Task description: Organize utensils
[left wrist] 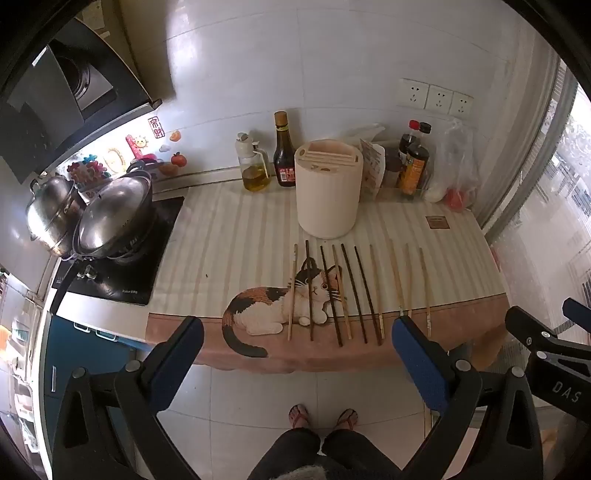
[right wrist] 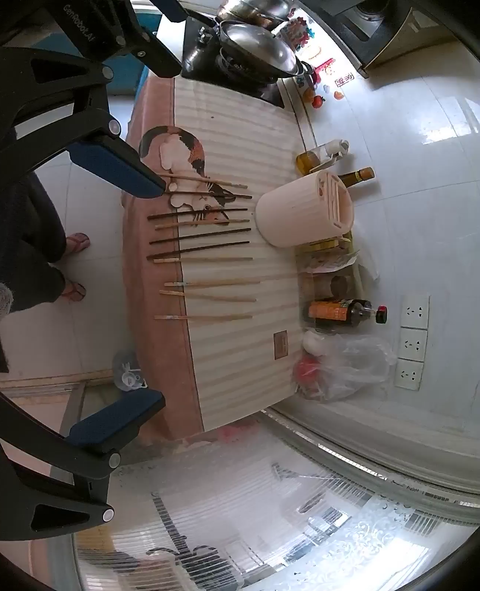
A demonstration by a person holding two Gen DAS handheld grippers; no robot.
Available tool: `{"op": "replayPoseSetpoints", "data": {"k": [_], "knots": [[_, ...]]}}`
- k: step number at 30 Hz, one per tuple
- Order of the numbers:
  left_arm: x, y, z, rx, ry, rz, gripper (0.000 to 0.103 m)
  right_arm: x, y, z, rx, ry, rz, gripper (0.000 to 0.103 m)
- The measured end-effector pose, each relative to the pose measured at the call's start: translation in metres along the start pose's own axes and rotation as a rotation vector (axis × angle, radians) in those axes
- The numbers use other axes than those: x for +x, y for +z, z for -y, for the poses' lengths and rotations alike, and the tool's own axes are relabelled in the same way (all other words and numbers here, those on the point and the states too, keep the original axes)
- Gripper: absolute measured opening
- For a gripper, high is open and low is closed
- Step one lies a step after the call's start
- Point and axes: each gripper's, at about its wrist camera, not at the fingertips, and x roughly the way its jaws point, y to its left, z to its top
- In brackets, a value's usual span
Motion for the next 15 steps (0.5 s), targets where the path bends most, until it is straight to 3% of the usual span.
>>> {"op": "replayPoseSetpoints", "data": {"k": [15], "knots": [[0.0001,-0.0005,-0.0003,0.0,-0.004,-0.009,0.103,0.0029,0.0035,0.0016,0.002,0.002,0.003,0.103]]}}
